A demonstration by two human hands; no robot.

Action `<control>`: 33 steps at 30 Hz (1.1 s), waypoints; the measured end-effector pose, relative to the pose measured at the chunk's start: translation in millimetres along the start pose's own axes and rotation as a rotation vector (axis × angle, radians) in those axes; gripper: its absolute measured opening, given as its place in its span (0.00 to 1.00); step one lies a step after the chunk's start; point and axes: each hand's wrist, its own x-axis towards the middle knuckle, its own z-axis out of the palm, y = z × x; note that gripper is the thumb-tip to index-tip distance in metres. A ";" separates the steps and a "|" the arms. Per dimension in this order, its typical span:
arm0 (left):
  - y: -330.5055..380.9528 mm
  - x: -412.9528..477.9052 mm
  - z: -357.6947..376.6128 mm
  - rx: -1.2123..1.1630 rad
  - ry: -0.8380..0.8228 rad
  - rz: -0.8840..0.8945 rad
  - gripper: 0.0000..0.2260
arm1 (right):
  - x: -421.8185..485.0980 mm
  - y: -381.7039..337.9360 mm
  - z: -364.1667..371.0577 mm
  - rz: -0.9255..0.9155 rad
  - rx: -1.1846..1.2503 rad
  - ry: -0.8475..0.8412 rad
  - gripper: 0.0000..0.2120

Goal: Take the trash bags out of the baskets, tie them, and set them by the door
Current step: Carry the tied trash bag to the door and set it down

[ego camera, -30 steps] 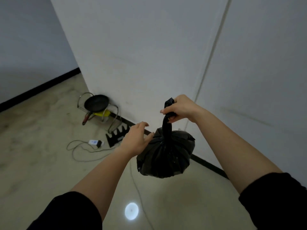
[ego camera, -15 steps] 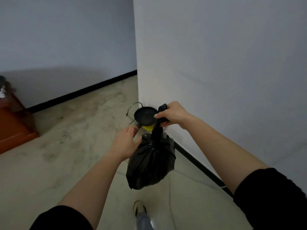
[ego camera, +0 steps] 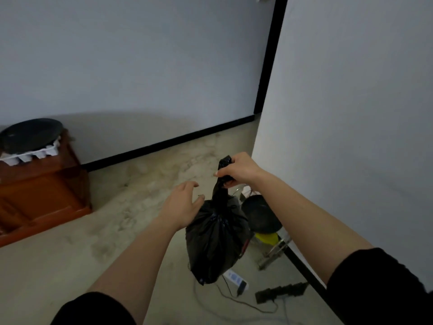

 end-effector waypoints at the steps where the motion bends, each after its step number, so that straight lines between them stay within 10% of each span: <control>1: -7.2 15.6 -5.1 0.008 -0.005 0.009 0.20 | 15.4 -5.7 2.2 0.002 -0.002 -0.003 0.08; 33: -216.7 797.0 -122.9 0.175 -0.201 0.188 0.22 | 746.3 -204.6 -37.8 0.116 0.019 0.173 0.10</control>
